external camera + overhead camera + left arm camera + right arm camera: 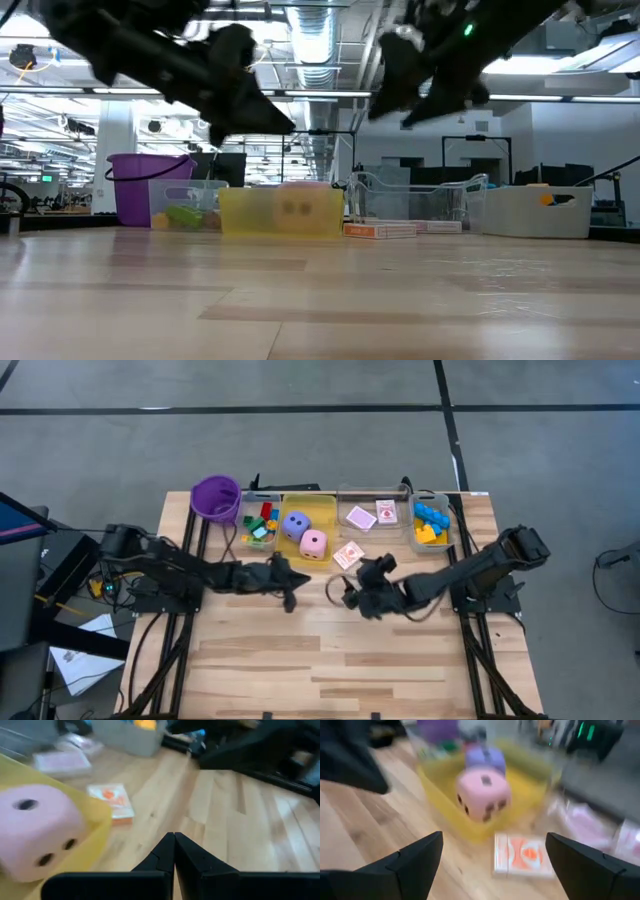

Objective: Pick & Place Toys
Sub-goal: Put the orange playing card into the transparent bin

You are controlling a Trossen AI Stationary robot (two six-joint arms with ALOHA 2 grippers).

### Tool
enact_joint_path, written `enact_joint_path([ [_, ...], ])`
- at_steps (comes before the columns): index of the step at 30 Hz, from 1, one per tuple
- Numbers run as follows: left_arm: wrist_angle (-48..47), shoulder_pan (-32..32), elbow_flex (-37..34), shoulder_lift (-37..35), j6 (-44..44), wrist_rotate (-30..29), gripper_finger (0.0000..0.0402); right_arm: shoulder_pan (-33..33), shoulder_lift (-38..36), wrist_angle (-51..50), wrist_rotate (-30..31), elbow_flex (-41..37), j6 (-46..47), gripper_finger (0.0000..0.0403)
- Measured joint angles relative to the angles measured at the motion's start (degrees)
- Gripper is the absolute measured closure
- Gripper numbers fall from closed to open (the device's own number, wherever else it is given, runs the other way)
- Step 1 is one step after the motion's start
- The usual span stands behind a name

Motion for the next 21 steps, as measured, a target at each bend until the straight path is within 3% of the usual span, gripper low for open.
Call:
enact_joint_path([
  [5, -1.36, 2.25, 4.22, 3.27, -0.52, 6.67, 0.0402, -6.61, 0.03, -4.76, -13.09, 0.0, 3.95, 0.0086],
  [9, -3.09, 2.66, 4.36, 2.44, -0.3, 7.09, 0.0402, -10.0, 0.06, -5.21, -15.52, 0.0, 4.0, 0.0133],
  [15, -13.02, 2.48, 4.34, -1.3, -0.26, 7.4, 0.0402, -16.74, 0.06, -7.23, -24.3, 0.0, 3.7, 0.0235],
  [21, -18.49, 2.48, 4.34, -4.92, -0.31, 7.4, 0.0401, -20.37, 0.06, -6.59, -25.09, 0.0, -0.32, 0.036],
])
